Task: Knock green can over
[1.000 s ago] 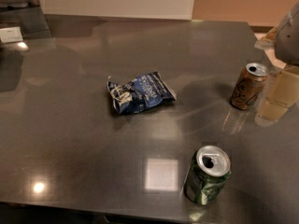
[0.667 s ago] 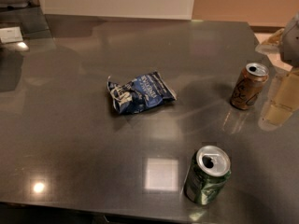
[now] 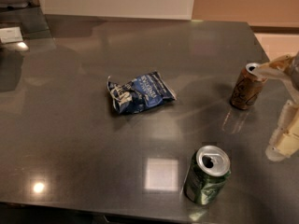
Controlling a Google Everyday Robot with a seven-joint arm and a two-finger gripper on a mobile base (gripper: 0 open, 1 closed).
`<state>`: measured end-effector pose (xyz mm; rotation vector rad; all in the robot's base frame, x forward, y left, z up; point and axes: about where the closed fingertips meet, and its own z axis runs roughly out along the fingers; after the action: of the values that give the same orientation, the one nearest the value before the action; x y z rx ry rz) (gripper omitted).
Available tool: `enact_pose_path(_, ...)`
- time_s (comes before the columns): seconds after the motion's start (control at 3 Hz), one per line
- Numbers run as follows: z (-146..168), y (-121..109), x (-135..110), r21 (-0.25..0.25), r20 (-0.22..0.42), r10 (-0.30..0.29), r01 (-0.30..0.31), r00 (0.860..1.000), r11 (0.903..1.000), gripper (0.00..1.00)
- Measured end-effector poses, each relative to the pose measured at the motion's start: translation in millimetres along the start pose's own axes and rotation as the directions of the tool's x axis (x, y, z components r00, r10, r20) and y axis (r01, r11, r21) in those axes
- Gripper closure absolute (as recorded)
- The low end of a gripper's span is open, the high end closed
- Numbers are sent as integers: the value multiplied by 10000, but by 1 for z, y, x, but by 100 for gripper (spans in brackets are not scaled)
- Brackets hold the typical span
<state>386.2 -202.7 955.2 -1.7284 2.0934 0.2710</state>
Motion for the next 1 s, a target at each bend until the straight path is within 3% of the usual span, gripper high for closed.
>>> enact_pose_path(1.0, 54, 63, -16, -762, 1932, -660, 821, 9789, 9937, 0)
